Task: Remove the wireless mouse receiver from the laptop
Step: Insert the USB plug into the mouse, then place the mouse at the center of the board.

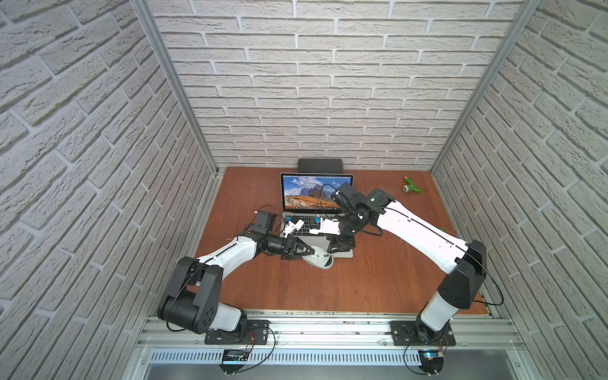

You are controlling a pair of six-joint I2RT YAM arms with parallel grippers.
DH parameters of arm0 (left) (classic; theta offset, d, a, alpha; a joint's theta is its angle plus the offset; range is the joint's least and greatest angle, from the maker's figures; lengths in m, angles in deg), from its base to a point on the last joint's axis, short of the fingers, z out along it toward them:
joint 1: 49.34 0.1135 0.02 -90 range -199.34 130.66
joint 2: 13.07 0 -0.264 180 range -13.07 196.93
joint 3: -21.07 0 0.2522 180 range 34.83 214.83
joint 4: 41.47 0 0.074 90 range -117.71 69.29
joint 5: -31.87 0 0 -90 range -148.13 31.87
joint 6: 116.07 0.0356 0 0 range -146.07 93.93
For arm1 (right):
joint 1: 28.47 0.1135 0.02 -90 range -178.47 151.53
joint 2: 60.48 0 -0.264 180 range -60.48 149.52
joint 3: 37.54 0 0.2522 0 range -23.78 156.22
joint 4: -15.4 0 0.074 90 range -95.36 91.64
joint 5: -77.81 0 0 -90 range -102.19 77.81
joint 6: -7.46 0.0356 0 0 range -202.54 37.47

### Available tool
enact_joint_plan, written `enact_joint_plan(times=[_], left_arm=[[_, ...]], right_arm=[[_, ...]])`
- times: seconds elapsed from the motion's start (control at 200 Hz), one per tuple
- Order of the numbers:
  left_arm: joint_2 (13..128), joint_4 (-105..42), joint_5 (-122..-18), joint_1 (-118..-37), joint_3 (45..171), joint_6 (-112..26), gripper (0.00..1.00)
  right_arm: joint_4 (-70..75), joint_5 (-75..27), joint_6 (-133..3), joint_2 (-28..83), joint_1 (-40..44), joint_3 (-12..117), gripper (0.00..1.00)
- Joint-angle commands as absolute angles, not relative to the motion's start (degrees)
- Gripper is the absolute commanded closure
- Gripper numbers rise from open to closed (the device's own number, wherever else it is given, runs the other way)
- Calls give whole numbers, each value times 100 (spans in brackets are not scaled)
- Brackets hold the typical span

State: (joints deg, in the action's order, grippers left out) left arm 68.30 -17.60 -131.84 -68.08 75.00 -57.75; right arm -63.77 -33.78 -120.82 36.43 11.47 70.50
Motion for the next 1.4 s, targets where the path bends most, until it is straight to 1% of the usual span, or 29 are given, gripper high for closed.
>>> enact_joint_plan(times=[0.0, 0.055, 0.08, 0.15, 0.205, 0.275, 0.315, 0.355, 0.405, 0.44, 0.51, 0.555, 0.65, 0.71, 0.835, 0.91, 0.99, 1.08, 1.125, 1.17, 1.215, 1.315, 1.395], left_arm=[[6712, -1966, -13399, -6768, 7575, -5705, 100], [6687, -1981, -13388, -6734, 7578, -5717, 100], [6654, -2008, -13382, -6720, 7564, -5729, 100], [6484, -2085, -13256, -6638, 7576, -5753, 100], [6261, -2364, -13021, -6569, 7514, -5944, 100], [5957, -3229, -12641, -6495, 7319, -6559, 100], [5836, -3482, -12428, -6479, 7305, -6726, 100], [5806, -3560, -12213, -6474, 7335, -6758, 100], [5839, -3691, -12053, -6455, 7376, -6829, 100], [5900, -4000, -12027, -6446, 7345, -6995, 100], [6109, -4665, -12082, -6463, 7330, -7415, 100], [6247, -4996, -12146, -6489, 7361, -7577, 100], [6375, -5119, -12154, -6550, 7495, -7618, 100], [6361, -5317, -12137, -6582, 7552, -7696, 100], [6287, -5468, -12056, -6661, 7697, -7799, 100], [6313, -5513, -12043, -6714, 7801, -7826, 100], [6349, -5660, -12027, -6777, 7878, -7924, 100], [6365, -5820, -11971, -6854, 7911, -8012, 100], [6366, -5828, -11948, -6871, 7934, -8010, 100], [6382, -5836, -11941, -6889, 7959, -8012, 100], [6397, -5851, -11931, -6901, 7975, -8011, 100], [6401, -5882, -11931, -6921, 8007, -8008, 100], [6405, -5899, -11937, -6934, 7995, -8007, 100]], right_arm=[[-6304, -3799, -11944, 3347, 1035, 7080, 45], [-6092, -3993, -11651, 3260, 923, 7032, 44], [-5975, -4159, -11357, 3225, 831, 6995, 38], [-5285, -4595, -10324, 3058, 418, 6780, 33], [-4252, -4905, -8962, 2784, -90, 6255, 33], [-2359, -5557, -7036, 2281, -730, 5044, 31], [-1257, -5737, -5894, 2037, -973, 4339, 28], [-431, -5821, -5146, 1855, -1069, 3776, 24], [49, -5951, -4719, 1776, -1089, 3394, 22], [276, -5987, -4476, 1732, -1083, 3224, 22], [1313, -6323, -3828, 1710, -1076, 2767, 21], [1700, -6391, -3537, 1705, -1080, 2635, 19], [2679, -6443, -3044, 1716, -1069, 2340, 8], [2929, -6573, -2922, 1868, -1072, 2287, 7], [3922, -6988, -2406, 2294, -986, 2235, 9], [3684, -7218, -2650, 2520, -818, 2452, 10], [3483, -7172, -2931, 2638, -688, 2559, 11], [3803, -7227, -2772, 2801, -650, 2627, 12], [4062, -7239, -2641, 2844, -650, 2626, 16], [4164, -7240, -2581, 2871, -650, 2645, 21], [4178, -7242, -2566, 2905, -632, 2668, 24], [4582, -7240, -2326, 2965, -628, 2597, 38], [4767, -7167, -2170, 2966, -619, 2539, 38]])
